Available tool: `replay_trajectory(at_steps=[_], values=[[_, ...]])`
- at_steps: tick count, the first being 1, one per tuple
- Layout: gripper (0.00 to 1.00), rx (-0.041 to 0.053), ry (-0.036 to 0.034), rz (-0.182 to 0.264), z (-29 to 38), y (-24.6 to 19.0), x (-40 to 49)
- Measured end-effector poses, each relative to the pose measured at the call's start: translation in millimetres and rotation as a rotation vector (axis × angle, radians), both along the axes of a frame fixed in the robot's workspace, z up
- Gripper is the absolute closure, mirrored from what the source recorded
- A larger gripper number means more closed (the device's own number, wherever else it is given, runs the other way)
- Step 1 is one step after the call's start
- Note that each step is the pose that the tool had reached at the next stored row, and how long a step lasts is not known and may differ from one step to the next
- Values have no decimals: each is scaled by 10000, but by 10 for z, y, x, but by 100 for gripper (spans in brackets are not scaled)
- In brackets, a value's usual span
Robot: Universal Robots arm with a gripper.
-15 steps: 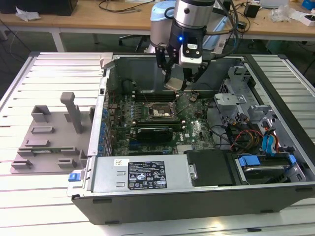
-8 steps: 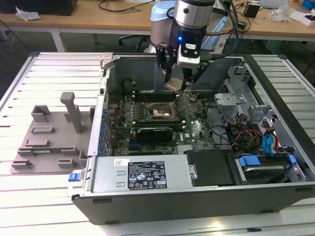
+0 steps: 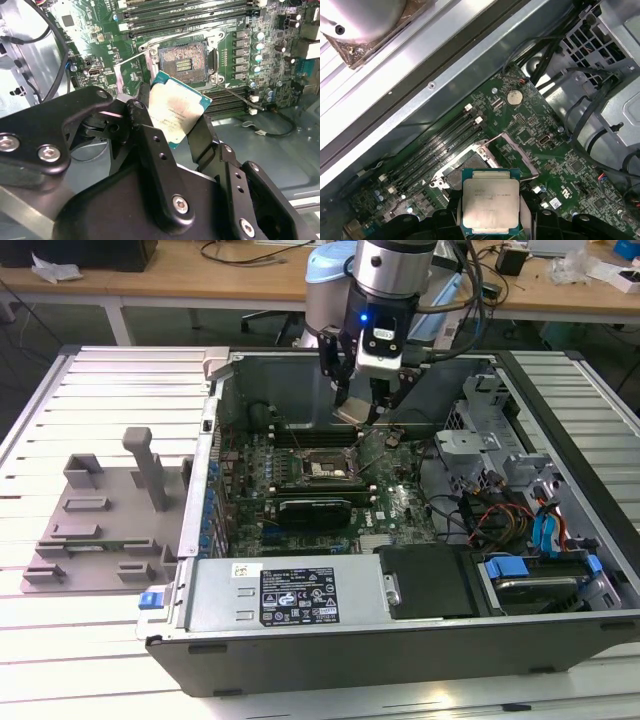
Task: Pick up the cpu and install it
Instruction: 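Place the cpu into insertion slot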
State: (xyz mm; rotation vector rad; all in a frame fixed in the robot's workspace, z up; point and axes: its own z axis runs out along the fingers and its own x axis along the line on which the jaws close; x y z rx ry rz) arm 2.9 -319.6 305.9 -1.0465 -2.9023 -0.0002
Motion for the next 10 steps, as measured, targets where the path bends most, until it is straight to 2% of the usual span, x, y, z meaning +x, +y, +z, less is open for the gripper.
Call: replay_trajectory(at_steps=[10], values=[[45, 0, 0, -730, -1, 0, 0]])
